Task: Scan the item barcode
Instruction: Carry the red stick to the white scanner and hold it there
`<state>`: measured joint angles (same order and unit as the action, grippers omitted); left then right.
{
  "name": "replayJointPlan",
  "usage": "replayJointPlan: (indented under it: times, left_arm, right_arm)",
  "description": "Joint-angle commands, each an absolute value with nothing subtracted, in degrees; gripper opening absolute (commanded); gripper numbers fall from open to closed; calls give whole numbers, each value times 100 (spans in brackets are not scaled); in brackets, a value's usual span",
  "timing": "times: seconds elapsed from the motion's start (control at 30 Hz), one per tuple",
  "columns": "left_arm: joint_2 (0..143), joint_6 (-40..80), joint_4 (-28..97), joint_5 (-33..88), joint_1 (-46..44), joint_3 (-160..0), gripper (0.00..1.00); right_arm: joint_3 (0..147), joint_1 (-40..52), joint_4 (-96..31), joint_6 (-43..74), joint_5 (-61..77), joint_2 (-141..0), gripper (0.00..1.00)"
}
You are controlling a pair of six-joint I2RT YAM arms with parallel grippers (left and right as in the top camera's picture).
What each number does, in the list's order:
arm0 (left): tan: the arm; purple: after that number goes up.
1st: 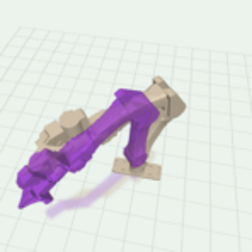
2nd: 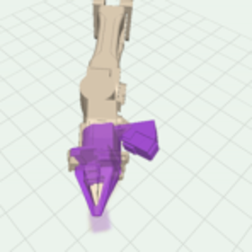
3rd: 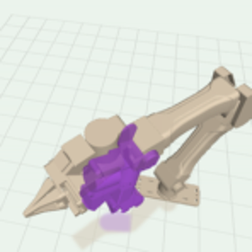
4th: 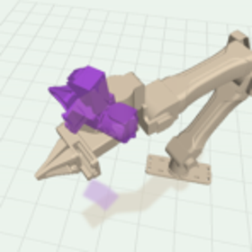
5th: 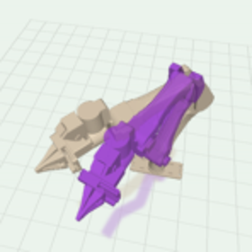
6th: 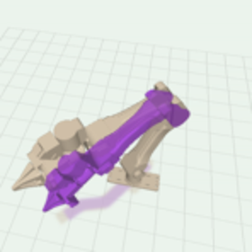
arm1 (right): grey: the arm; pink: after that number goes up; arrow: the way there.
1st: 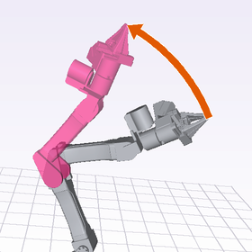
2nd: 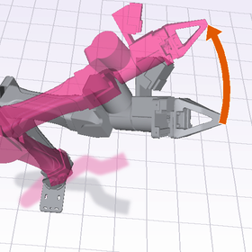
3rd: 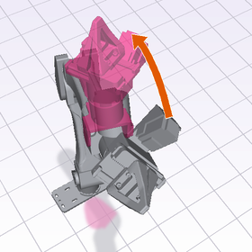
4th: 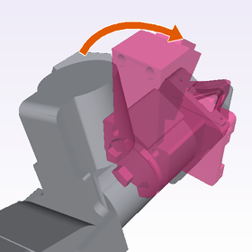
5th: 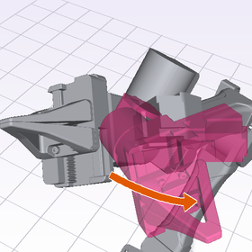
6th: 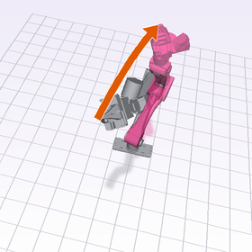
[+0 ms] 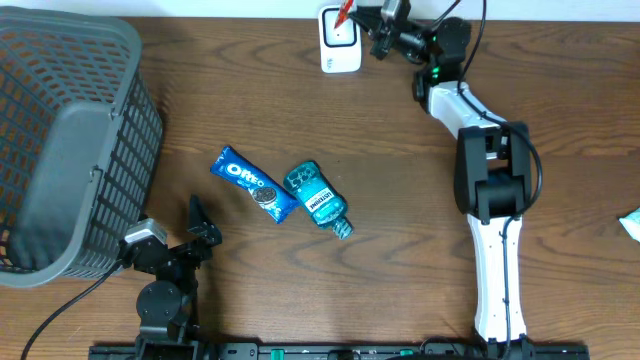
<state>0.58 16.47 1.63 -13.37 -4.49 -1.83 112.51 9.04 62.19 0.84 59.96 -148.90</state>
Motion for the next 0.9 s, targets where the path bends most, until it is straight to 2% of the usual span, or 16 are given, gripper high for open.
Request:
replayJointPlan:
  times: [0.0,0.4,0.7,0.87]
  left_arm:
    - [23,1612,272,-1326,-419,-23,98]
    - [23,1612,272,-1326,-419,-23,98]
    - [23,1612,272,-1326,-419,-23,98]
    - [23,1612,272,-1326,-419,-23,98]
  right_arm:
    - [11288,958,6396,49,5752,-15093,1]
    - [11292,1052,6060,-952,5310,-15207,1]
    - [11327,1326,5728,434,2082,-15233,1]
    - [11327,1413,5815,552,2132,-15273,1]
